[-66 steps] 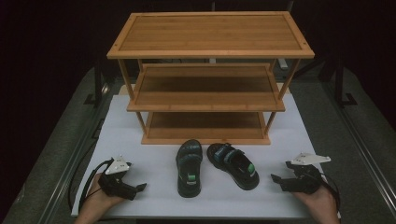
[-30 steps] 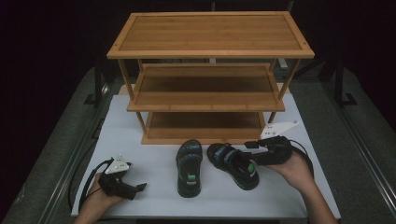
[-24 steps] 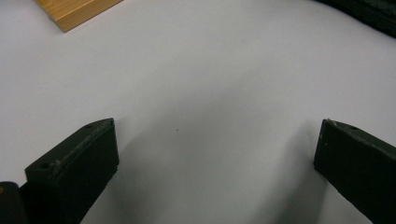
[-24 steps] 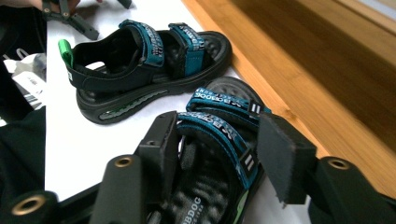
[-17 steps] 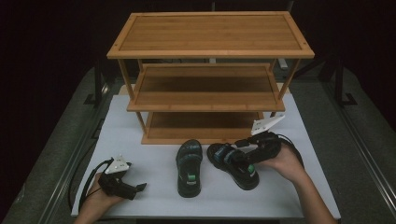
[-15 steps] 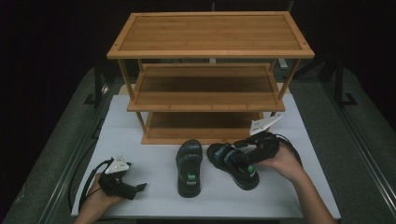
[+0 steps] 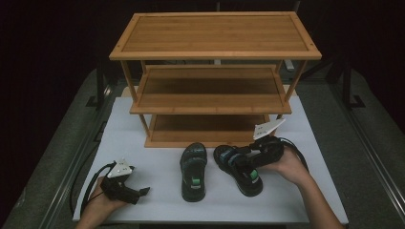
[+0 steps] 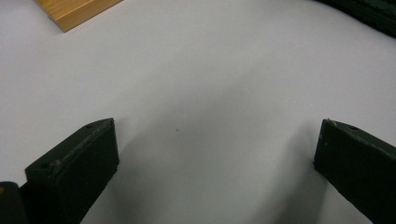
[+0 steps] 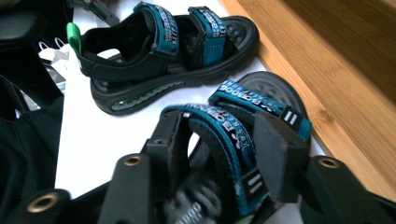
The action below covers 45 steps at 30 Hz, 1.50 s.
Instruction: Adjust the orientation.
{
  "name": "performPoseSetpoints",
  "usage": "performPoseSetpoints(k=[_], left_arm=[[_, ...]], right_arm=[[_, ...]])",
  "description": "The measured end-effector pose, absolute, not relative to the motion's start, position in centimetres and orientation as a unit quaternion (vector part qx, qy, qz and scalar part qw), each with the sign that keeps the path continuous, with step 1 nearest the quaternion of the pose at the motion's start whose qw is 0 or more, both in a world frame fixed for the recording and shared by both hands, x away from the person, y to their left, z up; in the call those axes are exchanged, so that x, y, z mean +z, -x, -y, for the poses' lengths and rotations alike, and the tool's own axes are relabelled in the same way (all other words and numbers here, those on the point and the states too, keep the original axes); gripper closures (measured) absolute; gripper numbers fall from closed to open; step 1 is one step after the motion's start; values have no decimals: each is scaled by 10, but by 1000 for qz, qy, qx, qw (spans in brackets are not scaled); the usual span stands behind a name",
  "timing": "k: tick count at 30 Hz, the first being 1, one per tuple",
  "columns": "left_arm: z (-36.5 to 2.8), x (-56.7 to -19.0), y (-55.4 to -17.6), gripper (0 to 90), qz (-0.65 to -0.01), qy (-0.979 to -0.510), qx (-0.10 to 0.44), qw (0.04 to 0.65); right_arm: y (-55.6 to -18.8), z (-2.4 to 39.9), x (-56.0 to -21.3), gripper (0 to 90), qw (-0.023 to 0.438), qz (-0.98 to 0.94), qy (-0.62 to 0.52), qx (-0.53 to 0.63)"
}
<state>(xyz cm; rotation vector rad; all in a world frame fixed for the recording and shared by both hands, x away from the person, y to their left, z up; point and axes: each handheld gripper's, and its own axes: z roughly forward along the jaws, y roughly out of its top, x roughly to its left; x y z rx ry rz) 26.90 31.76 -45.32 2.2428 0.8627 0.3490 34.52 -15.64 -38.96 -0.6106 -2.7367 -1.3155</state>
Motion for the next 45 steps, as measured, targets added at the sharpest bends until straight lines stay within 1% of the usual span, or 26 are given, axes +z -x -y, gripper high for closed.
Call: performPoseSetpoints(k=[5,6,7,8,9,14,18,33,39,45], left_arm=[[-318,-453,-269,0,-333,-865,134,350],[-318,-453,-269,0,-333,-865,134,350],[-318,-453,-269,0,-333,-865,134,350],[-318,-453,-269,0,-333,-865,134,350],[-318,-453,-269,0,-333,-865,134,350],[-318,-453,-269,0,-333,-865,134,350],[-318,-453,-269,0,-333,-865,134,351],[-318,-453,-269,0,-333,-865,133,350],[-318,-453,-269,0,-334,-865,133,350],[-318,-453,-269,0,-334,-865,133,350]], right_arm=[[-340,159,-387,608,11,889,203,-411],[-339,159,-386,676,10,890,204,-408],[-339,159,-386,676,10,890,204,-408],[-338,160,-386,680,0,892,204,-404],[-337,161,-385,678,6,893,203,-402],[-336,159,-385,661,-1,894,201,-400],[-337,156,-386,688,-2,894,201,-400],[-329,155,-374,697,-9,885,203,-420],[-327,144,-365,697,-23,879,209,-427],[-329,129,-366,697,-28,879,209,-427]])
